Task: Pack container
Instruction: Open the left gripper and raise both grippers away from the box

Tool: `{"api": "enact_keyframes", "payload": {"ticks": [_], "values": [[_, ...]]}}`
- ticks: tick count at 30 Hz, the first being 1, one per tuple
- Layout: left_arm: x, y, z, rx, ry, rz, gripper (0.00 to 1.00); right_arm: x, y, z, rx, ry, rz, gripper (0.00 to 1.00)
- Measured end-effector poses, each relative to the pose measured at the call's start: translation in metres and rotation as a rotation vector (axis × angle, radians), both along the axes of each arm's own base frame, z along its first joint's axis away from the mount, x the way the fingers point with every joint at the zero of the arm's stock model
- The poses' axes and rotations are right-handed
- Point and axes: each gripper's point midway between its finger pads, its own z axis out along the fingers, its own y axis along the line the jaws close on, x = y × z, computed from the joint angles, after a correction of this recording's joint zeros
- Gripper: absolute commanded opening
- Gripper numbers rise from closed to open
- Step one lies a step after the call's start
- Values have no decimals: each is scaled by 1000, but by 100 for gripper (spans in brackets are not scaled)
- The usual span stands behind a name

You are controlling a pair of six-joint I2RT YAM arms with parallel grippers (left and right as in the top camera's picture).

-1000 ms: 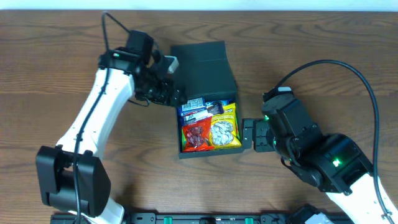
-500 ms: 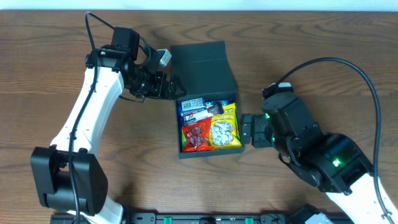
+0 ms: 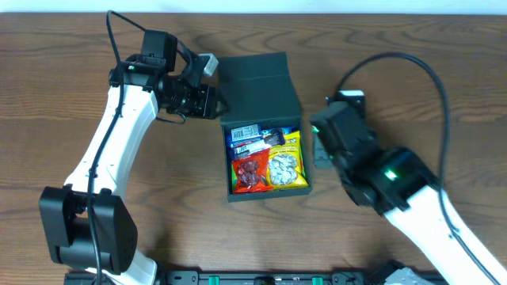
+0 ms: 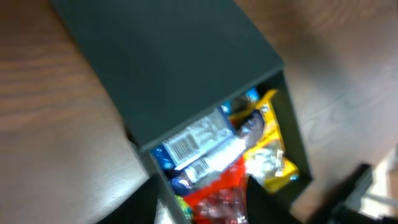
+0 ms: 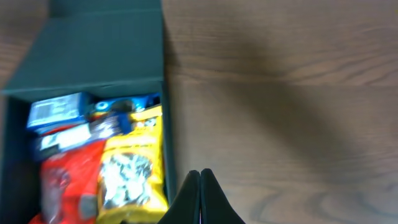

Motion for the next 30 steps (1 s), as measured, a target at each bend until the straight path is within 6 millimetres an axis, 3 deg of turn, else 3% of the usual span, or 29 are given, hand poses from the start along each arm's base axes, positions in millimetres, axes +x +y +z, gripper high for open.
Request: {"api": "enact_keyframes", "payload": {"ticks": [3,13,16,23,30], "values": [[8,5,-1,27,-17,39,6,18,6,-13,-22,-1,-17,1],[37,24,0,32,-74,145,6,85,-8,-55,26,-1,-137,2],[46,31,-16,32,-45,175,6,103,-11,-66,75,4,-130,1],[63,35,-74,29,79,244,6,141,-13,-98,225,38,-75,2],[75,34,-114,12,161,323,6,164,-3,-151,379,120,-12,2]]}}
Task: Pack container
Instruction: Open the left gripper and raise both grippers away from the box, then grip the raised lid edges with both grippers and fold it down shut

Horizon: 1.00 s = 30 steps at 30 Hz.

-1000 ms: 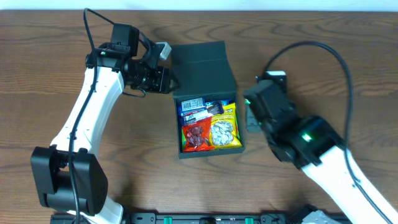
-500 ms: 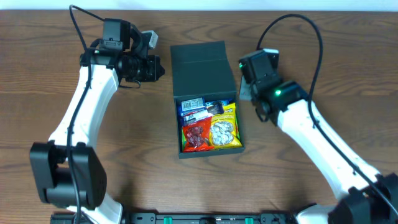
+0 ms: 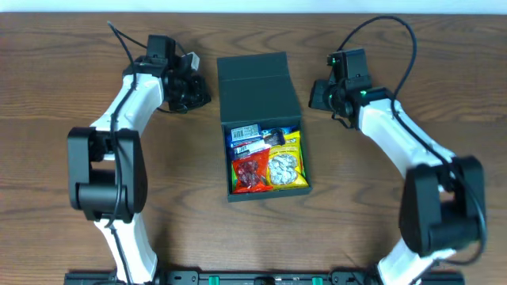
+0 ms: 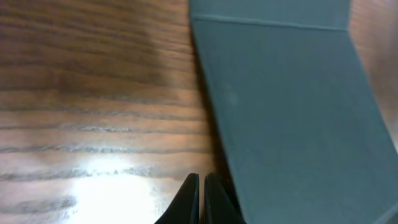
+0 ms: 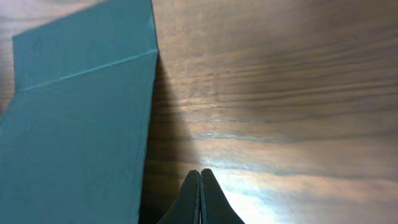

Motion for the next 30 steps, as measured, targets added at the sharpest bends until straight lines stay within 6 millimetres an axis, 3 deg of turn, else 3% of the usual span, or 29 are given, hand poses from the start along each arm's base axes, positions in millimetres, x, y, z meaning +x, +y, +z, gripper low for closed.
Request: {"api": "enact_keyframes", "payload": {"ticks": [5,10,17,30], "values": [[3,-1,-16,-32,41,37,6,7,15,-31,101,37,56,2],[11,1,-23,-61,71,66,6,12,29,-45,177,40,87,2],[26,-8,-19,-123,81,71,6,12,34,-52,227,60,75,2],[11,-13,-26,-156,178,88,6,11,37,-51,261,77,60,2]]}}
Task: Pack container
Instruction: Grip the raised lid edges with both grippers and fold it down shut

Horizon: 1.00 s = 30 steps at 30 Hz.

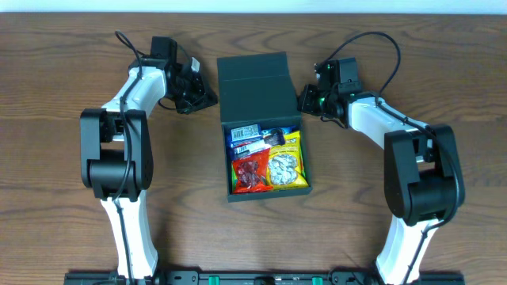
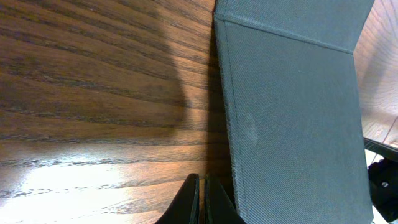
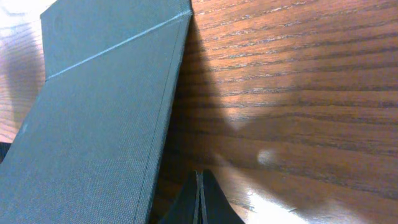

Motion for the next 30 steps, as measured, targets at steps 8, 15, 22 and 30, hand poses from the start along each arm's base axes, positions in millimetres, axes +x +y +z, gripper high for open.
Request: {"api": "enact_keyframes", "payload": {"ticks": [8,15,22,30], "values": [[0,-16,2,-14,-7,-17,6,0,2,1,12,-1,6,2],[-3,-23,1,-12,-2,-29,6,1,3,5,43,-8,16,2],[-4,-27,7,-64,-7,-50,6,2,6,14,125,-18,55,2],[-6,-32,15,-126,-43,-103,6,4,8,34,257,-56,120,2]]}}
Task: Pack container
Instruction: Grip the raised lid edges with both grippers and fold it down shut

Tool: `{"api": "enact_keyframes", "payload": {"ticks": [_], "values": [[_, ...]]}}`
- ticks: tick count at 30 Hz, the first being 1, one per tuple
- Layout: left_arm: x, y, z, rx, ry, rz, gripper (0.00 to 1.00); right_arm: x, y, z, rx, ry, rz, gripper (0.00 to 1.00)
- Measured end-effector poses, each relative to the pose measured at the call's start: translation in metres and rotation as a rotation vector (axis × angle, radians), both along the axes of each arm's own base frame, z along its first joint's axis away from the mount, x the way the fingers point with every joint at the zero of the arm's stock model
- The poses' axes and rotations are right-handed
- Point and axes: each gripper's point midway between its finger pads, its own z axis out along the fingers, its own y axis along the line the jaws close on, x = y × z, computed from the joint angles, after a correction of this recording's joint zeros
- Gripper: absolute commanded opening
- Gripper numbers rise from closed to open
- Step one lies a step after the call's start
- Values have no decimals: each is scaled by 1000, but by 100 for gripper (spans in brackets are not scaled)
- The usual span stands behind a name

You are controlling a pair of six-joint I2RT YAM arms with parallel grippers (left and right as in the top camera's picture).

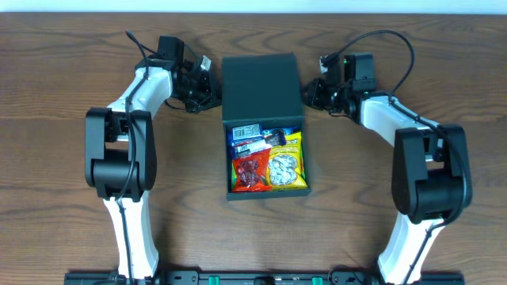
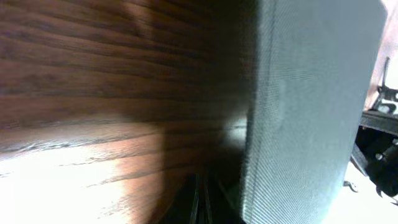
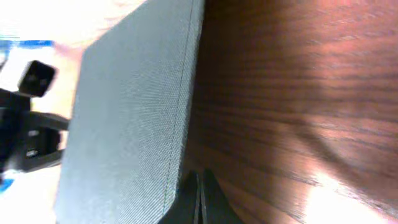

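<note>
A dark green box (image 1: 230, 194) sits mid-table, filled with a red packet (image 1: 250, 172), a yellow packet (image 1: 285, 165) and blue-wrapped bars (image 1: 249, 136). Its hinged lid (image 1: 261, 85) extends back from it. My left gripper (image 1: 209, 95) is shut, with its tips low at the lid's left edge. The right gripper (image 1: 309, 95) is shut at the lid's right edge. In the left wrist view the lid (image 2: 311, 106) rises like a wall just right of the shut gripper (image 2: 199, 202). In the right wrist view the lid (image 3: 130, 112) stands just left of the shut gripper (image 3: 199, 199).
Brown wooden table (image 1: 71, 182) all round the box. Both arms' black cables (image 1: 396, 39) loop over the table's back part. A black rail (image 1: 253, 277) runs along the front edge.
Both shut grippers have moved closer in to the lid's side edges. In the wrist views the lid now looks tilted up off the table instead of lying flat.
First both arms were beside the packed box, the right one at its front right. Then both shut grippers were at the back, on either side of the flat lid. They came nearer to its edges, and now the lid looks raised between them.
</note>
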Motion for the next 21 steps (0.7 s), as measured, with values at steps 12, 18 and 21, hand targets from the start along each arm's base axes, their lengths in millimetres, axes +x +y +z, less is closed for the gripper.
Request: {"api": "enact_keyframes", "payload": {"ticks": [12,18,21], "values": [[-1,-1,54,-10,-174,-89,6,-4,10,42,209,-118,163,2],[-16,-1,107,-2,-307,-158,6,-21,20,54,303,-103,255,2],[-27,0,124,9,-339,-192,6,-29,21,52,325,-57,269,2]]}}
